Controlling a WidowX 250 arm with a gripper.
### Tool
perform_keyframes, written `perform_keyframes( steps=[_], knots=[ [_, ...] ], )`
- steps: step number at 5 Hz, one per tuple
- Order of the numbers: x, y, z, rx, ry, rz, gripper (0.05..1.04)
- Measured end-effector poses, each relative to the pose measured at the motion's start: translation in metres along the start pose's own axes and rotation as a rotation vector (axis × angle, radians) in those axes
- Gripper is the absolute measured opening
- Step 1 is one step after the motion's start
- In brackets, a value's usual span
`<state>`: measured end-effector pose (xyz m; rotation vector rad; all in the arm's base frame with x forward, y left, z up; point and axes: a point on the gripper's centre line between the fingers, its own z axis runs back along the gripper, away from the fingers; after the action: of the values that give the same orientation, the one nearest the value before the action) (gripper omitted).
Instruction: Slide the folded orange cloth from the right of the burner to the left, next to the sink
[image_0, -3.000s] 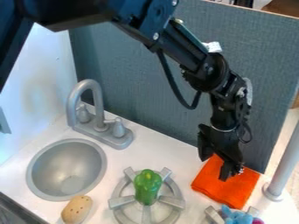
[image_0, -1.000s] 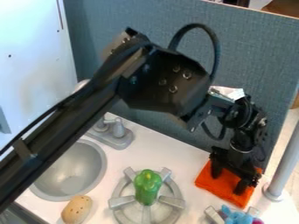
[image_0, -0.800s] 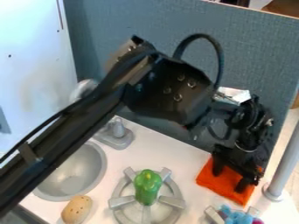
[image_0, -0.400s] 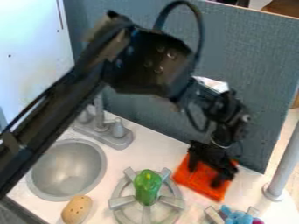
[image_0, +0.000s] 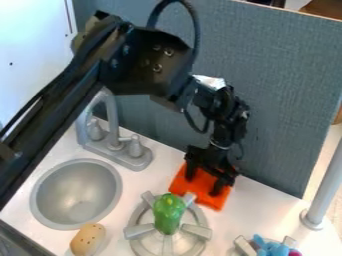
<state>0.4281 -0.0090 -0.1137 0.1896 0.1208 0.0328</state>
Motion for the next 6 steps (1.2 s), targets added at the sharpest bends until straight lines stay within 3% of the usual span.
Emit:
perform_keyframes(
  steps=[2,3,4,5,6],
  knots=[
    [-0.021,0.038,-0.009,-0.008,0.070,0.088,1.003],
    [-0.034,0.060,-0.011,0.005,0.092,0.130,1.003],
    [-0.048,0.087,-0.019,-0.014,0.099,0.167,1.003],
    [-0.050,0.091,-0.007,-0.009,0.052,0.163,1.003],
    [-0.052,0.088,0.010,-0.046,-0.032,0.140,1.001]
  ],
)
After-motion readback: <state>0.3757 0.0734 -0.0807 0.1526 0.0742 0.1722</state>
